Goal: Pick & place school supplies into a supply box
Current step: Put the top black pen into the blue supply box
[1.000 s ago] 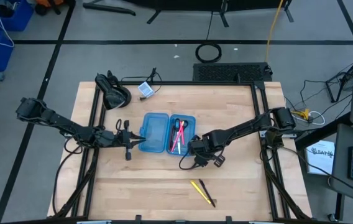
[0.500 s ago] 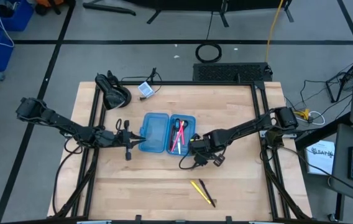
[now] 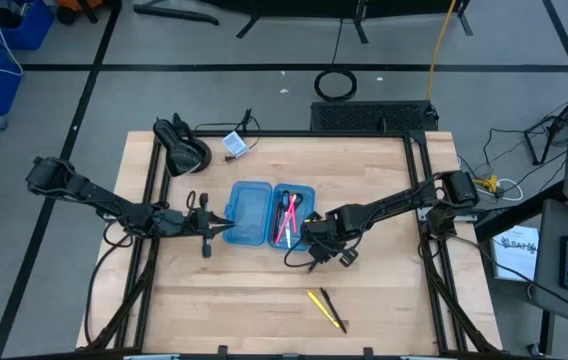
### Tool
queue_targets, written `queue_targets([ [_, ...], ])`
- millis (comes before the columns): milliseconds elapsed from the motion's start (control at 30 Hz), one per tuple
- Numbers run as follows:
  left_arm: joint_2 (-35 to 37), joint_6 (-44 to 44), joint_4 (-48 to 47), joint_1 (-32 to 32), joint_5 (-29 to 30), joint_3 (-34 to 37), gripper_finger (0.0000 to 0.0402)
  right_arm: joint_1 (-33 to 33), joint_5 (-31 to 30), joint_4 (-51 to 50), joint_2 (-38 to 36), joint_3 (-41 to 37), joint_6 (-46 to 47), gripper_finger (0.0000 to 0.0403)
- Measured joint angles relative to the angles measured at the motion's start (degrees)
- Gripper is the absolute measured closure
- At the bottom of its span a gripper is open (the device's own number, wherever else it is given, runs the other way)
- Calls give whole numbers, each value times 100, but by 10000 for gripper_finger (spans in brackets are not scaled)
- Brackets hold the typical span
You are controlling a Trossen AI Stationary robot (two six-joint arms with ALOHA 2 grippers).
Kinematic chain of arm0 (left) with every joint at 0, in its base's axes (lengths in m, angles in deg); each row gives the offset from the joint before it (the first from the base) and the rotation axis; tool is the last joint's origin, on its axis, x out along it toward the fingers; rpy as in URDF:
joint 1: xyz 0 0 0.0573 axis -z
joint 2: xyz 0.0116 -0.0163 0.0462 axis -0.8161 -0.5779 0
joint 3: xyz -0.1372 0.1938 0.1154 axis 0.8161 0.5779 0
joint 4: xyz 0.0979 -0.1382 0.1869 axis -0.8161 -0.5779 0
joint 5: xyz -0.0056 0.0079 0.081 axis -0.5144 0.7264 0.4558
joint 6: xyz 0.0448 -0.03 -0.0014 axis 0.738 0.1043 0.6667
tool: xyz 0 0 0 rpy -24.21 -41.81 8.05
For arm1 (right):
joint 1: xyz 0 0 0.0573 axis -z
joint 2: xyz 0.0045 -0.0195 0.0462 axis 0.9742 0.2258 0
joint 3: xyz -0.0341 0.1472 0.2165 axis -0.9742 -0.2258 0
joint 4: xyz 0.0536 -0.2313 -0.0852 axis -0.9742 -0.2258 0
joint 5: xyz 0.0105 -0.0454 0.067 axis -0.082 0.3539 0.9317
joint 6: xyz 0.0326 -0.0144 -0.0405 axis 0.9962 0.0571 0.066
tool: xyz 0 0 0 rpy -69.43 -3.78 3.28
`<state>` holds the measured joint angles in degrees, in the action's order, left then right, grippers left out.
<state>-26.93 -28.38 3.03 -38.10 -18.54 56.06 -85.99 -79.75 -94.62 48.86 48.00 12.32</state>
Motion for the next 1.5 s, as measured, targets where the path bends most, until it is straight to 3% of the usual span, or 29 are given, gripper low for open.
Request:
queue_targets([
  [133, -1, -1, -10, -1, -2, 0, 364, -18, -600, -49, -133, 3, 238, 283],
  [300, 0, -4, -25, -2, -17, 0, 364, -46, -865, 17, -136, 9, 336, 295],
  [400, 0, -28, -26, -2, -23, 0, 364, -95, -864, 96, -138, -18, 1063, 305],
  [500, 0, -51, -26, 1, -22, 0, 364, -144, -429, -7, -138, -103, 915, 305],
  [600, 1, -54, -14, 0, -22, 0, 364, -201, -73, -38, -128, -274, 535, 286],
  [900, -1, -68, 4, 1, -20, 0, 364, -169, -144, 311, -104, -484, 220, 164],
  [1033, -1, -22, 7, 1, -20, 0, 364, -146, -145, 494, -95, -485, 100, 131],
  [1267, 2, -2, -3, -1, -17, 0, 364, -185, -348, 400, -133, -485, -4, 123],
  [1500, -1, 2, -28, -2, -15, 0, 364, -181, -697, 630, -165, -487, -822, 140],
])
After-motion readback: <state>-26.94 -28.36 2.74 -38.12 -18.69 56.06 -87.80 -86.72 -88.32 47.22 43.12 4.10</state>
